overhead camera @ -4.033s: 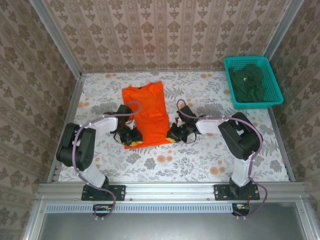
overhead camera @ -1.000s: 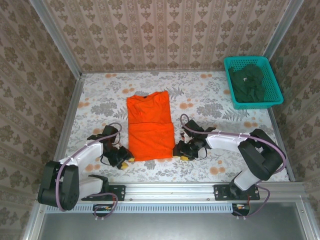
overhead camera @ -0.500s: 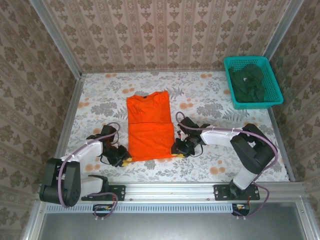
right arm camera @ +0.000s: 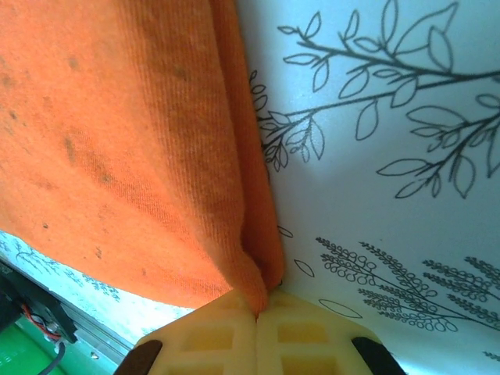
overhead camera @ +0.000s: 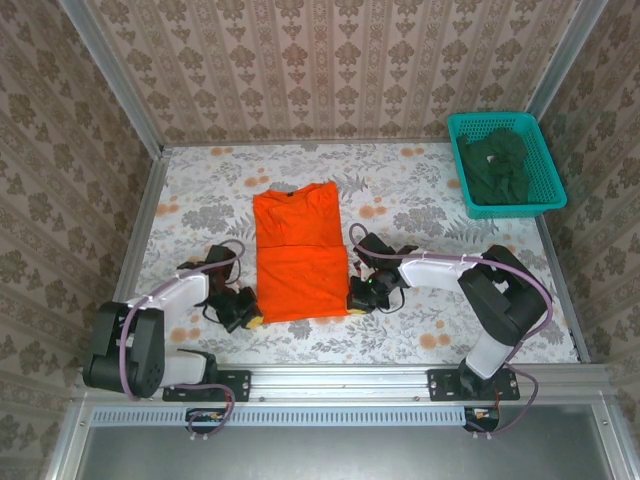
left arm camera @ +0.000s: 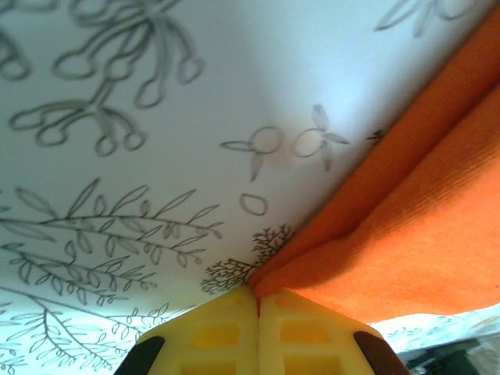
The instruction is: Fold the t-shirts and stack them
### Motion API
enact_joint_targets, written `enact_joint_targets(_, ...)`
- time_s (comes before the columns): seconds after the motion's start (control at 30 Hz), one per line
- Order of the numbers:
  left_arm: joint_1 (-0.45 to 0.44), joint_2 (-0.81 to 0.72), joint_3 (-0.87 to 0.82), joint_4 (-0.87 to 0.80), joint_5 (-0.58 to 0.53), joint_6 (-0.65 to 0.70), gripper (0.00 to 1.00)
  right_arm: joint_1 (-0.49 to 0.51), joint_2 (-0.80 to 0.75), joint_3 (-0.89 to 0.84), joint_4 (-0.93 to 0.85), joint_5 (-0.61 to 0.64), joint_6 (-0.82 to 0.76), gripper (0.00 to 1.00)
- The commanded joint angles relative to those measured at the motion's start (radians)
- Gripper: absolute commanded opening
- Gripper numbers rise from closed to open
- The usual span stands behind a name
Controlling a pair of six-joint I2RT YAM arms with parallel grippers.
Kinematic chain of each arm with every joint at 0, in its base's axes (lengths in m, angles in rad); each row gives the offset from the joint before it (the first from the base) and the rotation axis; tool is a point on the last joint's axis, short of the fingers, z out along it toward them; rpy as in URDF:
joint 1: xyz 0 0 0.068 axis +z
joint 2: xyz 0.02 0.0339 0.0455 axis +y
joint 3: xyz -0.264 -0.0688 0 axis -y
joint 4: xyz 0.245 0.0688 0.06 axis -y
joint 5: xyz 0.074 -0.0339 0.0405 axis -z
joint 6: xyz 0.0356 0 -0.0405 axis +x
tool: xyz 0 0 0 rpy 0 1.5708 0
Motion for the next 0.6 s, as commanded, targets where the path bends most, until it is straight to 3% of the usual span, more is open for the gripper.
enact_joint_targets(0.0, -0.052, -0.006, 0.069, -0.041, -0.137, 0.090, 0.00, 0.003, -0.039, 0.009, -0.093, 0.058, -0.043, 0.00)
enact_joint_targets(0.17, -0.144, -0.052, 0.102, -0.158, -0.134, 0.136, 0.00, 0.005, -0.100, -0.046, -0.115, 0.047, -0.058, 0.00)
enact_joint_targets(0.27, -0.219, -0.089, 0.096, -0.186, -0.076, 0.136, 0.00, 0.018, -0.150, -0.110, -0.103, 0.029, -0.036, 0.00)
enact_joint_targets(0.57, -0.413, -0.260, 0.104, -0.286, 0.029, 0.051, 0.00, 0.146, -0.420, -0.268, -0.141, -0.017, 0.084, 0.00)
